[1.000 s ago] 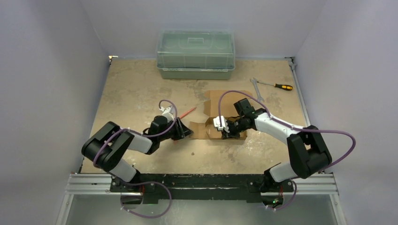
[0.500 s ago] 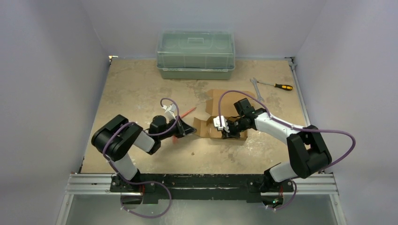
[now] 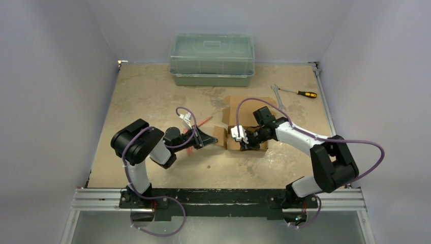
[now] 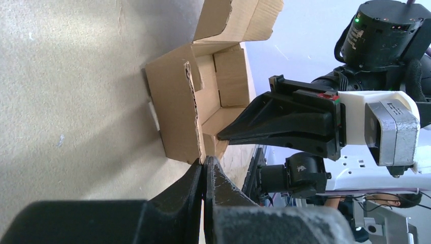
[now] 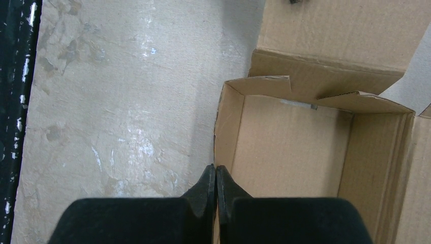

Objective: Fold the paper box

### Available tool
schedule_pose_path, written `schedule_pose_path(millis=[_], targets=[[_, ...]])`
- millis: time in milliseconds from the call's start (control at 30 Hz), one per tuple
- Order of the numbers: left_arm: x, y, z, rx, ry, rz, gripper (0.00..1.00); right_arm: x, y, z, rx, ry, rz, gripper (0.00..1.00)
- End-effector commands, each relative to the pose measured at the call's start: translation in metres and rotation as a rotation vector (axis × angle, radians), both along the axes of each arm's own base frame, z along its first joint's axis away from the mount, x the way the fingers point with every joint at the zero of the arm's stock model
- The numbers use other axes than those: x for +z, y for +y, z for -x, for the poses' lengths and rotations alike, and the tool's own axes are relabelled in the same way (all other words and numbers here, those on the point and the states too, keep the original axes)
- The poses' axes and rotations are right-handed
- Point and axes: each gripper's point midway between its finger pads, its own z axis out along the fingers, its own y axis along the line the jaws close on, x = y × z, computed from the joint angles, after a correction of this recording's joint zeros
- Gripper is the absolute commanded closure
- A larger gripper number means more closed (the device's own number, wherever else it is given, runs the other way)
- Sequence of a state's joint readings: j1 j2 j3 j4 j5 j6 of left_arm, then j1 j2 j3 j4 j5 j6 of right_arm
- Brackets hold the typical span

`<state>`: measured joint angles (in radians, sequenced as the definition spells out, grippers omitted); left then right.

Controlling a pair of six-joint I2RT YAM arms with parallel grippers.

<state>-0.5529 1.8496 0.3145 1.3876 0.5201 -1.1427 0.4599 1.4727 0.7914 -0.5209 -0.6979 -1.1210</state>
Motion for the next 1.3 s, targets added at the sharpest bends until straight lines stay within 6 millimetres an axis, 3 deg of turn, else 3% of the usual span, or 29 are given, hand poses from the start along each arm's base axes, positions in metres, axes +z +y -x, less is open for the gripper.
schedule_pose_path(millis=[0,600,867,1033,1267], targets=[[0.013,-0.01,0.004,-0.056,-0.047,0.036,1.0,-0.016,-0.009,-0.001,-0.017,0.014,0.076,1.0],[0.004,-0.018,0.007,-0.097,-0.038,0.03,0.8,-0.018,-0.01,-0.002,-0.022,0.025,0.084,1.0],[0.017,-0.022,0.009,-0.136,-0.091,0.067,0.54,-0.018,-0.01,-0.001,-0.023,0.028,0.086,1.0],[0.024,-0.024,0.006,-0.145,-0.128,0.082,0.52,-0.018,-0.01,-0.001,-0.024,0.028,0.086,1.0],[0.052,-0.021,0.008,-0.147,-0.19,0.208,0.42,-0.019,-0.011,-0.001,-0.025,0.028,0.087,1.0]])
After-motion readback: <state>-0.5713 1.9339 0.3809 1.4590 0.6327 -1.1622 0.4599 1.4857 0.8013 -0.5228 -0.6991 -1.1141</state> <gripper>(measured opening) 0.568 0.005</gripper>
